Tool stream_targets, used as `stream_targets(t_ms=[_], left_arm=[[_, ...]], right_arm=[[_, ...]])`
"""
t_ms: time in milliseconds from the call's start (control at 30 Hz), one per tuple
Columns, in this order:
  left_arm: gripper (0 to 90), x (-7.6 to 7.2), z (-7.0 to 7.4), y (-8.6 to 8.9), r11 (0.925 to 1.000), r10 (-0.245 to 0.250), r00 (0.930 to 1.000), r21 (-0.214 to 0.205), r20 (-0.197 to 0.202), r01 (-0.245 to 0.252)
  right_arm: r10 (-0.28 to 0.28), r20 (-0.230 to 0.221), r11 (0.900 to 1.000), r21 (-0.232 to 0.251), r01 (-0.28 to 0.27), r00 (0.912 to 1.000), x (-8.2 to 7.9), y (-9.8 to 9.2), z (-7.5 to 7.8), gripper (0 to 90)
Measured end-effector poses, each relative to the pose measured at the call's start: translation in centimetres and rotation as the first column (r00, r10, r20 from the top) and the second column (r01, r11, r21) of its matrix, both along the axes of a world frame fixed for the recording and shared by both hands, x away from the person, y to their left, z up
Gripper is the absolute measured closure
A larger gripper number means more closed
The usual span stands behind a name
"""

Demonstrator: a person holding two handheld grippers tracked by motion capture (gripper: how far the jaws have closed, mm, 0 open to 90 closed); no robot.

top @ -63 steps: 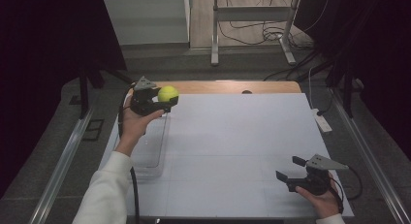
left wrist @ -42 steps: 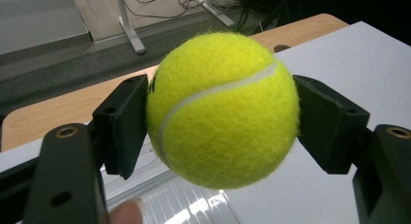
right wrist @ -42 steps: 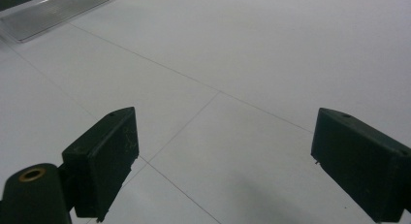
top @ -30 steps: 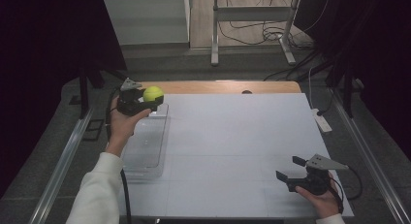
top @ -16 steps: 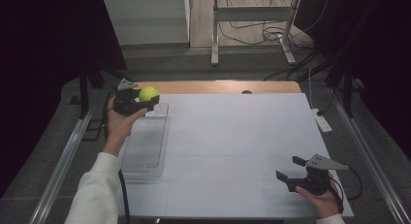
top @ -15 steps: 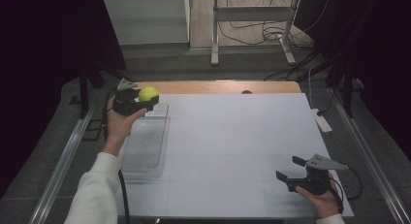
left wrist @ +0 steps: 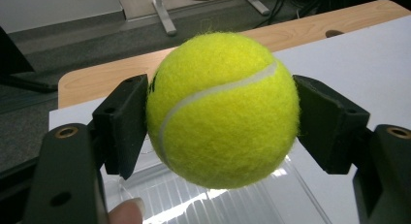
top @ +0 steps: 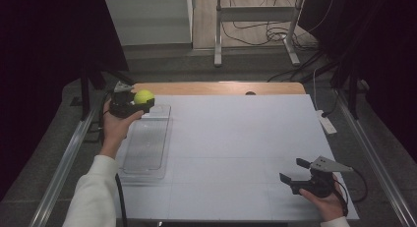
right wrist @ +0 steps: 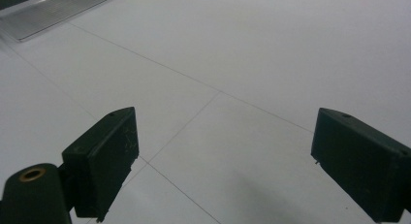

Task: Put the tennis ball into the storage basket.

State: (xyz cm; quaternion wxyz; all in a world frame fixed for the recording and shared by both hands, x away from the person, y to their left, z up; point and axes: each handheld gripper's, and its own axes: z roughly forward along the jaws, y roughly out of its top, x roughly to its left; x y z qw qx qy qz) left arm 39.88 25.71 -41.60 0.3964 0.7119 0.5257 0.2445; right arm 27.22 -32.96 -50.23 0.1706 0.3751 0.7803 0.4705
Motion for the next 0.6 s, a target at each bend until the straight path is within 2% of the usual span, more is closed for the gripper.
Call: stream_targets(t_ms=[600], left_arm=[[26.4, 0.14, -0.48, 0.91, 0.9996, 0.023, 0.9994, 0.018, -0.025, -0.023]], right_arm=[[-0.003, 0.001, 1.0, -0.001, 0.003, 1.0, 0.01, -0.07, 0.02, 9.7]])
